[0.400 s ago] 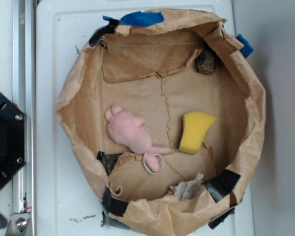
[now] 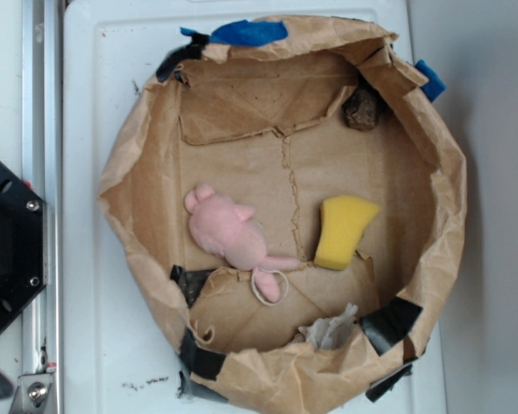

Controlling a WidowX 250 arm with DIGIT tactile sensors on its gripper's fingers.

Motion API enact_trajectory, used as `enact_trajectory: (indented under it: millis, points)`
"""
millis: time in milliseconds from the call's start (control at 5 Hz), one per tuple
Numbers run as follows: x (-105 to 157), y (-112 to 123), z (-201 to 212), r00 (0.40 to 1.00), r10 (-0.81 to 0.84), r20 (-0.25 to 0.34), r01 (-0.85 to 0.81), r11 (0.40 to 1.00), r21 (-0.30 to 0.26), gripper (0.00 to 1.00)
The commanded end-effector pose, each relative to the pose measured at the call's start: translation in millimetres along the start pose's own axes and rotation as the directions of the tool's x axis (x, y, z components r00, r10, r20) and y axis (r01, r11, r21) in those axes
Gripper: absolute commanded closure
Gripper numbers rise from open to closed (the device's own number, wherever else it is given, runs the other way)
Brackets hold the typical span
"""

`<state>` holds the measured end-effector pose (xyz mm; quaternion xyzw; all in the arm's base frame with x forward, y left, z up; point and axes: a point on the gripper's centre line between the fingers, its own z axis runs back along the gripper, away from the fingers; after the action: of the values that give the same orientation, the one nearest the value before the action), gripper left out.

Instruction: Grab the green sponge.

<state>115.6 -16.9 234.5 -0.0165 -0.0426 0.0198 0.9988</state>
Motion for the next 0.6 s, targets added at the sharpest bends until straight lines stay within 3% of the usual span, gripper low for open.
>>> enact_trajectory:
  millis: [0,200,400]
  points:
    - [62.9,-2.7,0.7,0.992,0.119,0.030,-0.119,0.993,-0.020,0.00]
    - [73.5,-1.4,-5.6,0.980,0.192,0.044,-0.191,0.981,-0.025,0.00]
    - [69.9,-9.3,-10.8,0.936,0.337,0.097,-0.333,0.941,-0.055,0.00]
